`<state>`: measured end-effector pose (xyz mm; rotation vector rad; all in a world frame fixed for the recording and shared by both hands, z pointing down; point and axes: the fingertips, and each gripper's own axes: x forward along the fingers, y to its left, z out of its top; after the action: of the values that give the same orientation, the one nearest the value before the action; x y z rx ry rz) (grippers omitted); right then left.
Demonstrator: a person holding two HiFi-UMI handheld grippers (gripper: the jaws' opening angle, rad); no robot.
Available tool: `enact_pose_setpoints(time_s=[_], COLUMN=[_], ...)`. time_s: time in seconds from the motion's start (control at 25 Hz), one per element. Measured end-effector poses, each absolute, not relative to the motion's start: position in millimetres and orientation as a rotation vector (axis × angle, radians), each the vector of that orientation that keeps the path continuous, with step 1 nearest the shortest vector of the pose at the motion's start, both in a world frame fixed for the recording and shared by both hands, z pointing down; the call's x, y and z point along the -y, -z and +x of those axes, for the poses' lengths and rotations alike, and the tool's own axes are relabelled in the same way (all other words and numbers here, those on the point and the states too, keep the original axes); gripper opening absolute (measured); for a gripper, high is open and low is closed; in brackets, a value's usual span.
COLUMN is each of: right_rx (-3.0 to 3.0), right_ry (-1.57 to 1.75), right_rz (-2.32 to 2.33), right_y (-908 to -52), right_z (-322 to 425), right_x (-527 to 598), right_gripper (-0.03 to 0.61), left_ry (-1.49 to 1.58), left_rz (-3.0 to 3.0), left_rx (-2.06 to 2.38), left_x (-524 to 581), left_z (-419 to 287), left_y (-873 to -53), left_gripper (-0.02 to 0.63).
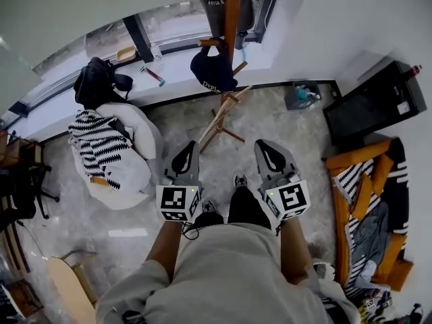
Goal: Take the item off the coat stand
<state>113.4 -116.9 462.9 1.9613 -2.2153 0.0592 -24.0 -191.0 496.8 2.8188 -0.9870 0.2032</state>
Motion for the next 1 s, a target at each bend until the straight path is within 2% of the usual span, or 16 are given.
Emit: enact_pose_setpoints(time_s=[0.68, 1.0], right_rx=[2.49, 2.553], right_ry=[-0.004, -0.034], right_rz=[1.527, 1.393], right_y=[-472, -488], right_z=[147, 146], right_x=[261, 297], right_gripper=[0.005, 0.006], left_ry=[-0.272, -0.308], left_rz=[2.546, 2.401], left_rx=[1.443, 1.593], left_x=[252, 246], left_z=[-14, -15], left_y=[-504, -517], left_gripper=[0.009, 0.009])
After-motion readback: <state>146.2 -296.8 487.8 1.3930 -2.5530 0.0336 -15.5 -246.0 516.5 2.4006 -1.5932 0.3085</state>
